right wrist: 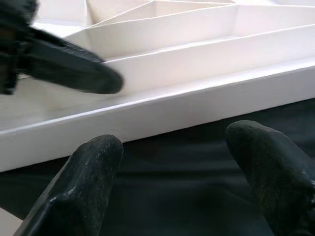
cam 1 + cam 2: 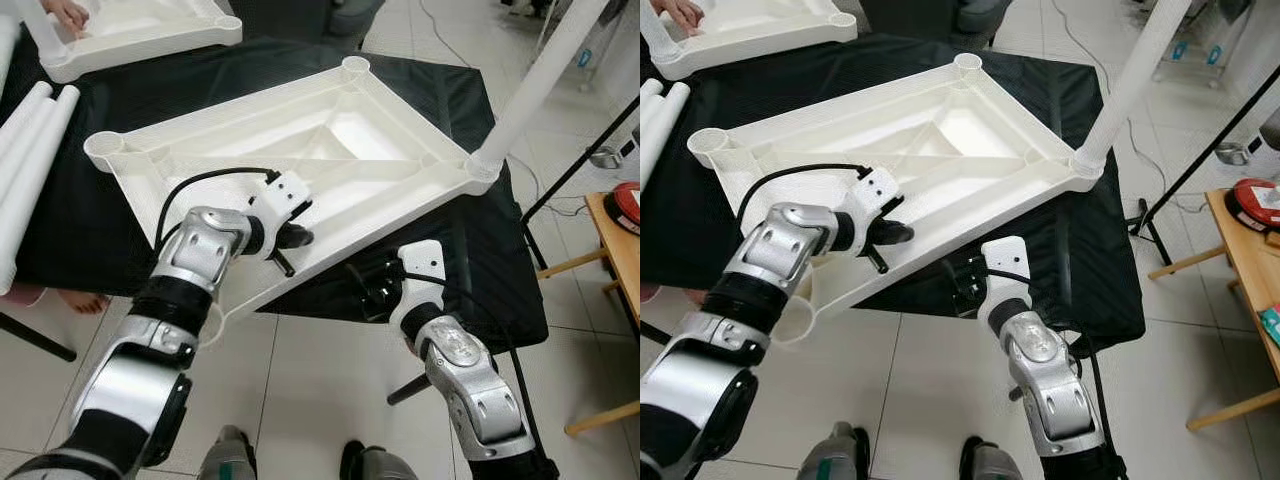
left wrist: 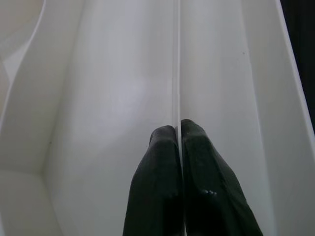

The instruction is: Building children table

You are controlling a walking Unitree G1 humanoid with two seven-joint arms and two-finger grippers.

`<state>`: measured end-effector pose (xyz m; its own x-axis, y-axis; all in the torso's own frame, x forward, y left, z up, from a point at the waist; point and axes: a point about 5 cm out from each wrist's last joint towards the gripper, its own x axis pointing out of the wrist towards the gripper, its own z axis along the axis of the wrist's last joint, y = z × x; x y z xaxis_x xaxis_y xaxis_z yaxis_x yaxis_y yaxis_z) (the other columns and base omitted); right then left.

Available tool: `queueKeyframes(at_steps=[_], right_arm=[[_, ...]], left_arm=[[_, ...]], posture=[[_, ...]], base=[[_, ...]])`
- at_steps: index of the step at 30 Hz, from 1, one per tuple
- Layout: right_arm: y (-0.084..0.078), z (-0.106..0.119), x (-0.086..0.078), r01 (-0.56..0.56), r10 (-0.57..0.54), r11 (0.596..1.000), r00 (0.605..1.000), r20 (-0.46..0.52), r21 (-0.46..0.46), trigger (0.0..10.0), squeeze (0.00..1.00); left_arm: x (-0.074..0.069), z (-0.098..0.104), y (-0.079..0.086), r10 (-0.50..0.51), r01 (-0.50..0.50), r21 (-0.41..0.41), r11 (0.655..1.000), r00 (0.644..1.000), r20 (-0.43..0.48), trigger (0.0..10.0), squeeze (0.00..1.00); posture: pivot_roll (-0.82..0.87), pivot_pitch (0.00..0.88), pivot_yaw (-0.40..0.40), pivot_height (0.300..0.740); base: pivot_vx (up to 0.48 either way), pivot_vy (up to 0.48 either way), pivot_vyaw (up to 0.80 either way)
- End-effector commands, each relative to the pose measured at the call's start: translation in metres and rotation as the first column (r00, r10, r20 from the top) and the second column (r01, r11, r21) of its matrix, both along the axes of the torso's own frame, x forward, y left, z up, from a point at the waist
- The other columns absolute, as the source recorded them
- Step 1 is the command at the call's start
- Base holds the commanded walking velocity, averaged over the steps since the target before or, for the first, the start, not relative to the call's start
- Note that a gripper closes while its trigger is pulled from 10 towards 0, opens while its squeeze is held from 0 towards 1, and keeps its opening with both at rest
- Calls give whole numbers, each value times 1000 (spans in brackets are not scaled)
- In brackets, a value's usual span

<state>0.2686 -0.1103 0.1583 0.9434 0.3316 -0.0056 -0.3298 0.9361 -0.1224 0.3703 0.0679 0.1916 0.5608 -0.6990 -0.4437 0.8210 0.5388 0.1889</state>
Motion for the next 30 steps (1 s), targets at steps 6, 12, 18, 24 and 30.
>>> queueKeyframes(at_steps=[6, 12, 18, 24, 30], right_arm=[[1, -4, 0, -6, 5, 1000, 1000, -13, -11, 10000, 0], [4, -5, -3, -6, 6, 1000, 1000, -13, -8, 10000, 0], [6, -4, -3, 4, -4, 1000, 1000, -6, -4, 10000, 0], [4, -3, -3, 15, -15, 1000, 1000, 1, -2, 10000, 0], [4, -1, -1, 16, -16, 1000, 1000, 10, 2, 10000, 0]], left_arm=[[14, 27, -33, 64, -53, -86, 995, 990, 128, 0, 0], [26, 53, -54, 207, -172, -186, 967, 960, 188, 0, 0], [31, 86, -67, 320, -216, -309, 926, 884, 341, 10000, 0], [30, 87, -69, 301, -183, -310, 933, 869, 393, 10000, 1000], [27, 77, -69, 248, -130, -294, 947, 878, 410, 10000, 0]], posture=[[153, 162, -17, 740], [142, 164, -6, 740], [128, 163, 1, 740], [124, 166, 4, 740], [135, 168, -6, 740]], base=[[0, 0, 0], [0, 0, 0], [0, 0, 0], [0, 0, 0], [0, 0, 0]])
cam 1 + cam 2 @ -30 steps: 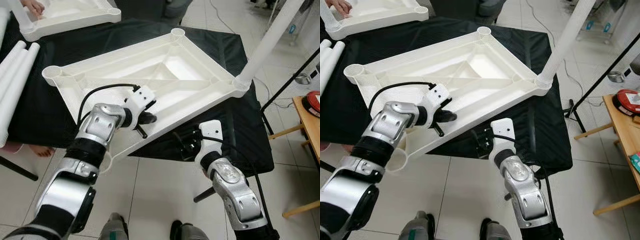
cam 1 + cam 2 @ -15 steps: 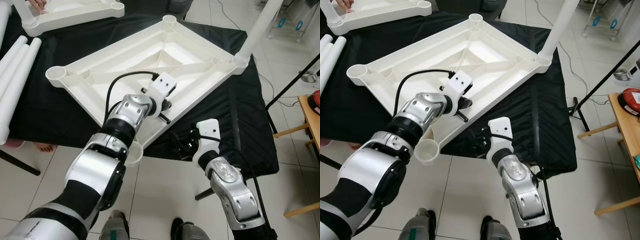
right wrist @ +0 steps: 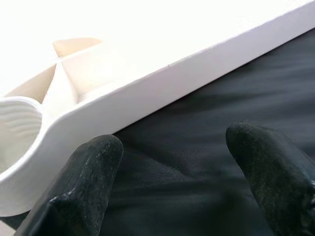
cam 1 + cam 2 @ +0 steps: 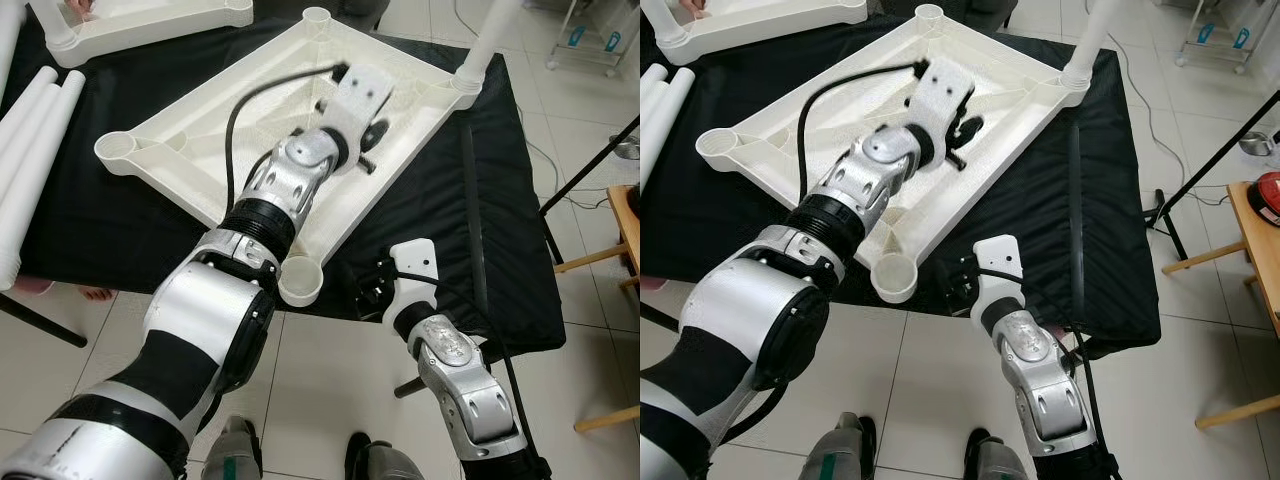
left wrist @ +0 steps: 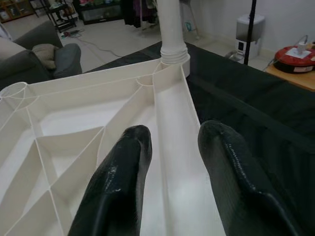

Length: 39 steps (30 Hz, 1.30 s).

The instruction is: Building children table

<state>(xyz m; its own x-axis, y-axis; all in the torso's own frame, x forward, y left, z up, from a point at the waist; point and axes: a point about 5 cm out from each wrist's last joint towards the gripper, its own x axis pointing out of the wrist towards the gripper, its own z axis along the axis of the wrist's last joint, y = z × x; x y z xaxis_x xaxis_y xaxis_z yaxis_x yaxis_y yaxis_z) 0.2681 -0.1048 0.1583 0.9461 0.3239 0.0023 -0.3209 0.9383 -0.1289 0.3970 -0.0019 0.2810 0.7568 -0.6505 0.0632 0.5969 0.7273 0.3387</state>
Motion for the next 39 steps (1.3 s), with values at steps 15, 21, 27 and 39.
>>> queueKeyframes(at_steps=[15, 21, 27, 39], right_arm=[[-6, 23, -2, 5, -9, 999, 992, 128, 32, 10000, 0], [-19, 50, -5, 80, -96, 994, 964, 250, 72, 10000, 0], [-23, 57, -3, 103, -122, 991, 952, 279, 80, 10000, 0], [8, 69, -2, -86, 70, 996, 940, 333, 33, 10000, 0]], left_arm=[[-6, -17, 45, 39, -36, -71, 997, 998, 49, 10000, 0], [-31, -40, 97, 135, -134, -180, 974, 991, -9, 10000, 0], [-43, -53, 120, 208, -212, -189, 959, 977, -37, 10000, 0], [-61, -54, 235, 588, -582, 103, 807, 807, -45, 10000, 0]], posture=[[139, 170, 4, 740], [143, 171, 3, 740], [157, 167, -16, 740], [190, 145, -27, 740]], base=[[0, 0, 0], [0, 0, 0], [0, 0, 0], [0, 0, 0]])
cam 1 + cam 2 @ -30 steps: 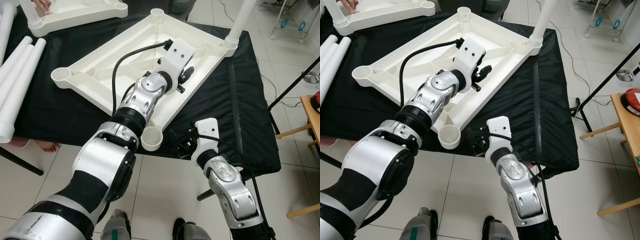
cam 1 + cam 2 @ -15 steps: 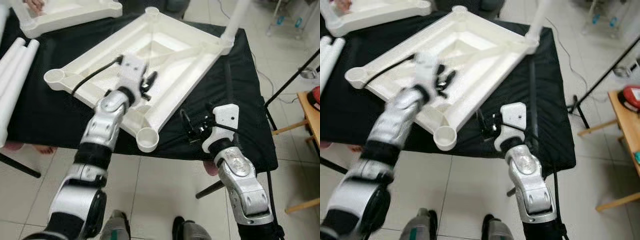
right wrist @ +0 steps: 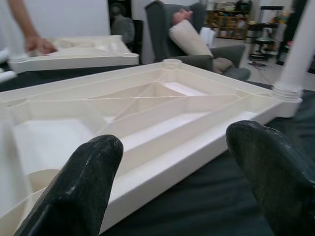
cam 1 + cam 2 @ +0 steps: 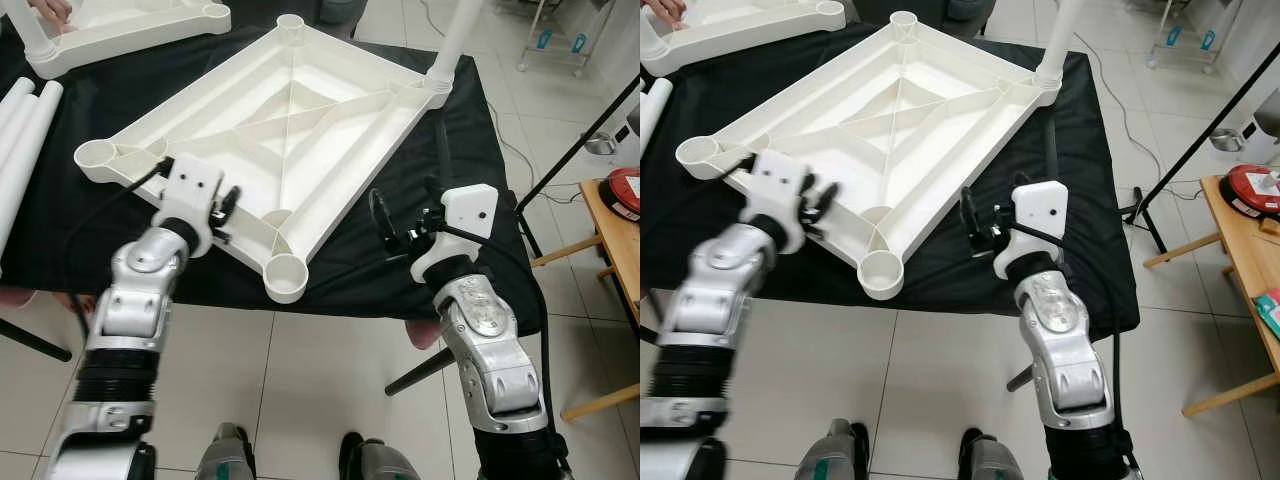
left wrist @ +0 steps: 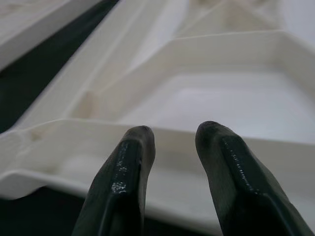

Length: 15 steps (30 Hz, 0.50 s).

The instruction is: Building children table

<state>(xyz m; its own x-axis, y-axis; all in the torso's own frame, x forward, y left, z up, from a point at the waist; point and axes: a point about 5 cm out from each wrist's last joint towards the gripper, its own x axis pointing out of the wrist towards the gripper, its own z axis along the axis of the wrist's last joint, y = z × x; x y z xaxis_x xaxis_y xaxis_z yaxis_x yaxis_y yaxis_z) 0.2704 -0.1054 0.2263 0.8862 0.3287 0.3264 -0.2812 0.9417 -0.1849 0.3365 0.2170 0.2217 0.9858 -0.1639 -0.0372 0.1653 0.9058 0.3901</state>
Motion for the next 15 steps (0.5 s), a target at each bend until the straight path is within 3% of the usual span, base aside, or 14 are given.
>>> queueKeyframes(at_steps=[1, 3, 4, 7, 10, 11, 13, 15], right_arm=[[9, 1, -4, -65, 65, 998, 998, 6, -11, 10000, 0], [29, -1, -14, -256, 256, 965, 967, -18, -47, 10000, 0], [29, -1, -14, -256, 256, 965, 967, -18, -47, 10000, 0], [47, -3, -26, -445, 443, 893, 895, -52, -58, 10000, 0], [50, -3, -29, -483, 480, 874, 875, -55, -55, 10000, 0], [52, -2, -30, -502, 499, 863, 865, -55, -50, 10000, 0], [54, 0, -29, -508, 506, 860, 861, -51, -46, 10000, 0], [54, 0, -29, -508, 506, 860, 861, -51, -46, 10000, 0]], left_arm=[[0, 5, 16, 81, -81, -6, 997, 997, -2, 10000, 0], [-2, 13, 57, 205, -205, -5, 979, 979, -12, 10000, 0], [-2, 13, 57, 205, -205, -5, 979, 979, -12, 10000, 0], [-13, 20, 105, 344, -344, 3, 939, 939, -28, 10000, 0], [-18, 21, 117, 379, -379, 14, 925, 925, -32, 10000, 0], [-25, 21, 132, 425, -424, 29, 905, 904, -42, 10000, 1000], [-35, 18, 153, 488, -485, 61, 873, 869, -77, 10000, 1000], [-35, 18, 153, 488, -485, 61, 873, 869, -77, 10000, 1000]], posture=[[190, 145, -27, 740], [194, 145, -20, 740], [194, 145, -20, 740], [206, 148, -19, 740], [219, 152, -26, 740], [219, 152, -26, 740], [230, 154, -35, 740], [230, 154, -35, 740]], base=[[0, 0, 0], [0, 0, 0], [0, 0, 0], [0, 0, 0], [0, 0, 0], [0, 0, 0], [0, 0, 0], [0, 0, 0]])
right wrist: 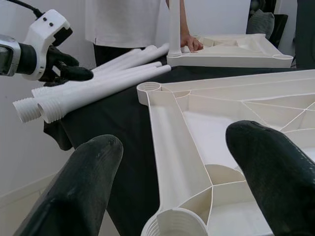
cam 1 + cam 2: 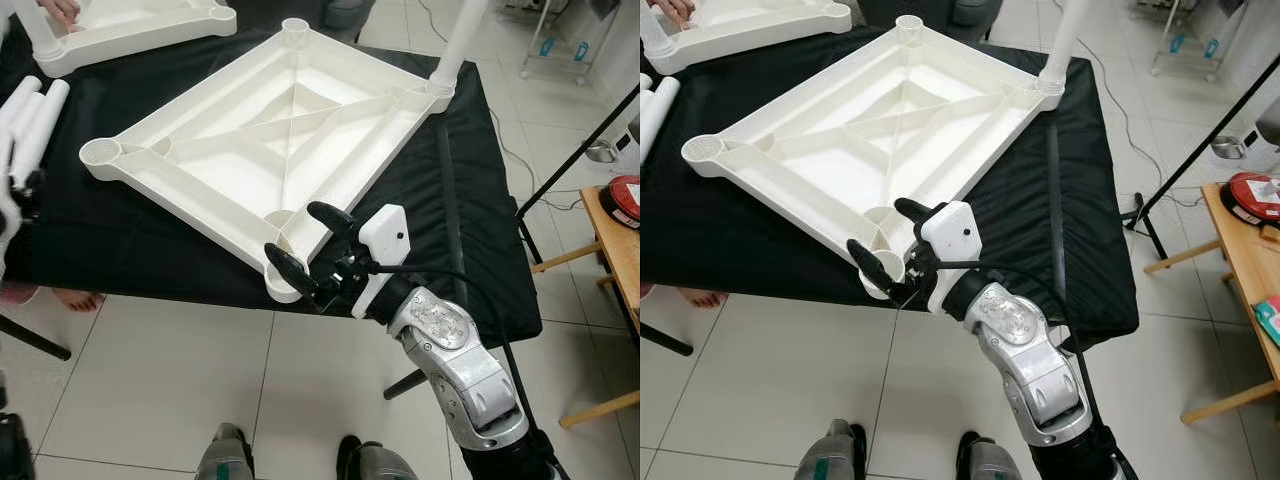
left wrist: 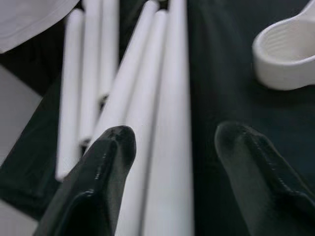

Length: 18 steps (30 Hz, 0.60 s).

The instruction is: Building children table

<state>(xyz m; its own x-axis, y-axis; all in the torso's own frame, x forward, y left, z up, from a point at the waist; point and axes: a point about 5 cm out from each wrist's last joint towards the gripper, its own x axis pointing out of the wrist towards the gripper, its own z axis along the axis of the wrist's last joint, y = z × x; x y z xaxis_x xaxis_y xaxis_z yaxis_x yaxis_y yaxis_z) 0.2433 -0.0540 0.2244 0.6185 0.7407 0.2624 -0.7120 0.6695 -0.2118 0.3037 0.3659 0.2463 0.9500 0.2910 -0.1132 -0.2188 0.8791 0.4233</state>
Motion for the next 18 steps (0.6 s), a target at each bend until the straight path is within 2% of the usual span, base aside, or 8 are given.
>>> queueKeyframes(at_steps=[1, 2, 3, 4, 7, 9, 15, 18], right_arm=[[3, 3, -1, -22, 22, 1000, 1000, 6, 7, 10000, 0], [3, 3, -1, -22, 22, 1000, 1000, 6, 7, 10000, 0], [3, 5, -1, -30, 30, 999, 1000, 8, 11, 10000, 0], [3, 7, 0, -38, 38, 999, 999, 12, 15, 10000, 0], [4, 10, 0, -55, 55, 998, 998, 14, 19, 10000, 0], [4, 10, 0, -55, 55, 998, 998, 14, 19, 10000, 0], [3, 11, 0, -109, 110, 994, 994, -16, 25, 10000, 0], [2, 9, 1, -102, 102, 995, 995, -22, 21, 10000, 0]], left_arm=[[-8, -8, 15, 87, -87, 8, 996, 995, -39, 10000, 1000], [-8, -8, 15, 87, -87, 8, 996, 995, -39, 10000, 1000], [-11, -12, 23, 115, -116, -17, 993, 990, -76, 10000, 1000], [-12, -17, 29, 119, -126, -54, 991, 986, -120, 10000, 0], [-10, -25, 31, 80, -102, -115, 988, 980, -182, 10000, 0], [-10, -25, 31, 80, -102, -115, 988, 980, -182, 10000, 0], [-2, -37, 28, -12, -27, -129, 991, 958, -287, 10000, 0], [3, -39, 24, -31, -7, -129, 992, 957, -290, 10000, 0]], posture=[[240, 158, -42, 740], [240, 158, -42, 740], [246, 161, -47, 740], [249, 165, -51, 740], [251, 174, -54, 740], [251, 174, -54, 740], [243, 200, -59, 740], [243, 200, -59, 740]], base=[[0, 0, 0], [0, 0, 0], [0, 0, 0], [0, 0, 0], [0, 0, 0], [0, 0, 0], [0, 0, 0], [0, 0, 0]])
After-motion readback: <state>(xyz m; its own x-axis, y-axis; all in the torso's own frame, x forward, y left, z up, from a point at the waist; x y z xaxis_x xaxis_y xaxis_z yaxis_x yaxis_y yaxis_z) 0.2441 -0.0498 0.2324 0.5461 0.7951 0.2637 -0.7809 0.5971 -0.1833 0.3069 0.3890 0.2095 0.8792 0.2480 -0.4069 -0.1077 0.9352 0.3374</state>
